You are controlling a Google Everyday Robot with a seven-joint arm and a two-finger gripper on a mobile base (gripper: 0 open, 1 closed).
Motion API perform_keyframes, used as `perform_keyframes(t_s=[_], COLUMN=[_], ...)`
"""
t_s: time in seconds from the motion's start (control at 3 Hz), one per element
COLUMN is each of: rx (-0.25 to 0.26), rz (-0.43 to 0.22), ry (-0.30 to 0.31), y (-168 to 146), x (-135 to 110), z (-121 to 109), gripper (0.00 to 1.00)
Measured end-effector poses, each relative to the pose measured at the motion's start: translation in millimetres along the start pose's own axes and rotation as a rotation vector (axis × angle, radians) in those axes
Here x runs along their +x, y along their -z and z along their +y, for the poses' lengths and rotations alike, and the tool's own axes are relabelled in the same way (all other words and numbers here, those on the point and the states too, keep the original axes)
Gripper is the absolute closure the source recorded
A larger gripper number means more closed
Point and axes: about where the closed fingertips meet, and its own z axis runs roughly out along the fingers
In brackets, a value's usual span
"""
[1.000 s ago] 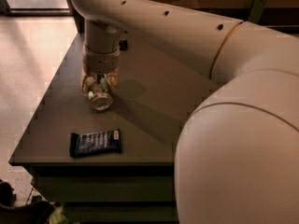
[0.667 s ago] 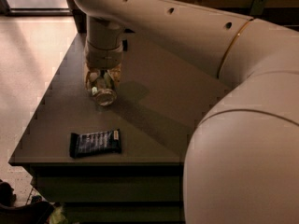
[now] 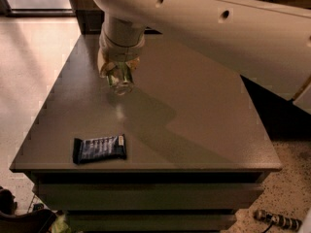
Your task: Place green can upright
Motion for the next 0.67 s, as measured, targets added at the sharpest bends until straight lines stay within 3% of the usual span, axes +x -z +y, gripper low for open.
perform_keyframes(t_s=[0.33, 0.67], rx=[-0.051, -0.139], rz=[-0.17, -0.272], ry=[0.093, 0.141], y=[21.3, 29.3], x=[7.9, 14.3], z=[-16.3, -21.5], gripper=[1.0, 1.0])
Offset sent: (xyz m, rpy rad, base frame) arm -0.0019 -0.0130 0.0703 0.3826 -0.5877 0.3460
